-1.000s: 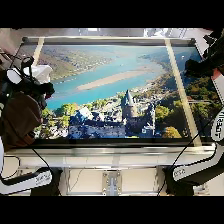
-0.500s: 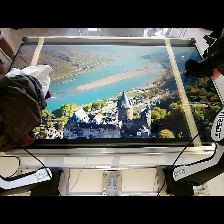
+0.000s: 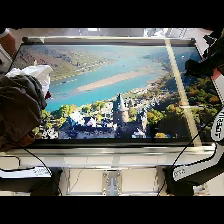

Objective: Fold the shirts.

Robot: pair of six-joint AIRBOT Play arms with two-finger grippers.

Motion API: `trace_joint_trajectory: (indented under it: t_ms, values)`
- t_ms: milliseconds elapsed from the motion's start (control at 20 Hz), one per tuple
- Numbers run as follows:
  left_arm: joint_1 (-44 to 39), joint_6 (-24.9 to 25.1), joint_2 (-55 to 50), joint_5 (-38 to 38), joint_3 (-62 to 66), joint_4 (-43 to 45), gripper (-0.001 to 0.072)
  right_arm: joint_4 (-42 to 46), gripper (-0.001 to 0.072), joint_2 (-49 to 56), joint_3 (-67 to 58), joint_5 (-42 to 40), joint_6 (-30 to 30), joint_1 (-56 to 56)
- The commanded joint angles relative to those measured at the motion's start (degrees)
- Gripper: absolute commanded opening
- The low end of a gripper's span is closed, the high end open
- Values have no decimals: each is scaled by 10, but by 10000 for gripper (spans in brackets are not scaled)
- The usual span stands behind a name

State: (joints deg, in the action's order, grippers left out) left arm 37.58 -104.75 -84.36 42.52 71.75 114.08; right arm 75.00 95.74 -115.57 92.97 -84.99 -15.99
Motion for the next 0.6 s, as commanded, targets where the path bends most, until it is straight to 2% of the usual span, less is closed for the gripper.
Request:
trace_joint_trajectory:
  t_ms: [0,100,150,250,400,550]
  values:
    - [-4,2,-11,-24,2,-23,713,0,11,0,0,0,0,0]
    - [-4,2,-12,-30,2,-23,697,0,11,0,0,0,0,0]
    - [-4,2,-12,-29,2,-23,606,0,11,0,0,0,0,0]
    - [-6,1,-11,-25,2,-23,1,0,11,0,0,0,0,0]
    - [-12,2,15,-20,2,-23,10,0,11,0,0,0,0,0]
    - [-26,1,88,-27,2,-23,9,0,12,0,0,0,0,0]
